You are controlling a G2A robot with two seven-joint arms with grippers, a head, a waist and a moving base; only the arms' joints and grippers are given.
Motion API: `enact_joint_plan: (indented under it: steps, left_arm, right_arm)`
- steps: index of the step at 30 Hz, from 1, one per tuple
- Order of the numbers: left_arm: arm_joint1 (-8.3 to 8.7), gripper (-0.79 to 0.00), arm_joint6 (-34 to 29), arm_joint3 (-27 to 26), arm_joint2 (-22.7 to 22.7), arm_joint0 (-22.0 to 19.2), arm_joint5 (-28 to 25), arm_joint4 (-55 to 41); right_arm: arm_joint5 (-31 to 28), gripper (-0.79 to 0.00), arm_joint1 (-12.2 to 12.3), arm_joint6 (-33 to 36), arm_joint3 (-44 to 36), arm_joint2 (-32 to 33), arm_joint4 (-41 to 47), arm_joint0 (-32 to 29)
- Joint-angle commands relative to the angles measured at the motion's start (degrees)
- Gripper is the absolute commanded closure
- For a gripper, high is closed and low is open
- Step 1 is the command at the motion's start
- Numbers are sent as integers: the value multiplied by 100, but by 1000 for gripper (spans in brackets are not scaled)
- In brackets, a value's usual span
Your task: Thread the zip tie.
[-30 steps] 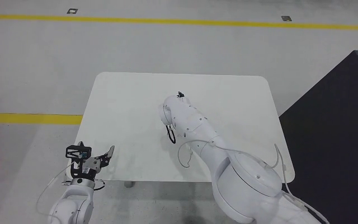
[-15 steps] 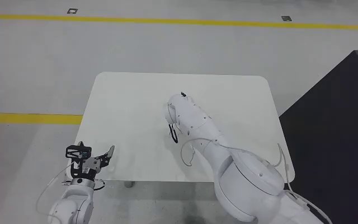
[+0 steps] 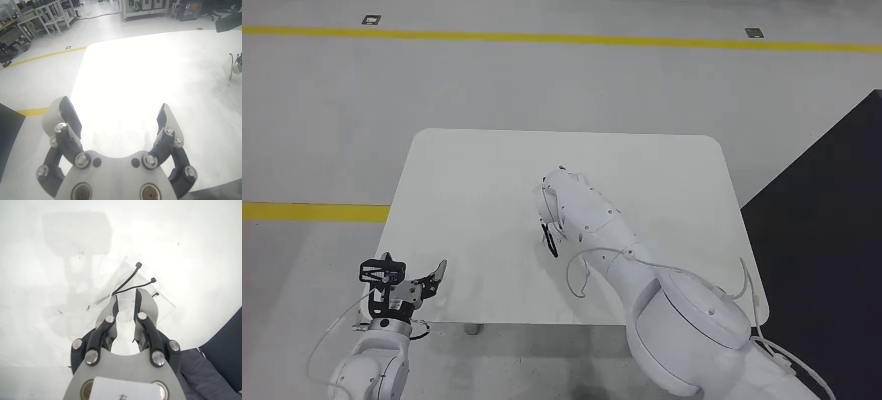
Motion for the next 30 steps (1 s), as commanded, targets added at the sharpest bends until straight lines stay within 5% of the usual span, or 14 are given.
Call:
enact_joint_plan:
  steps: [1,7,9,10,23,30]
  left_arm:
    - [0,-785,0,0,0,0,0,0]
    - [0,-785,0,0,0,0,0,0]
    - [0,-785,0,0,0,0,0,0]
    - [0,-785,0,0,0,0,0,0]
    - [0,-785,0,0,0,0,0,0]
    - [0,-785,0,0,0,0,0,0]
  right_arm:
    - [-51,-212,6,-23,-4,16,8,3]
    - [-88,-185,13,-79,-27,51,10,-27]
    - [-83,-135,10,-74,-50,58,4,-37]
    - [-70,0,9,-66,-48,54,-16,-40]
    - [-218,0,36,5,-85,252,248,-53]
    - [200,0,52,-3,-147,342,316,-9]
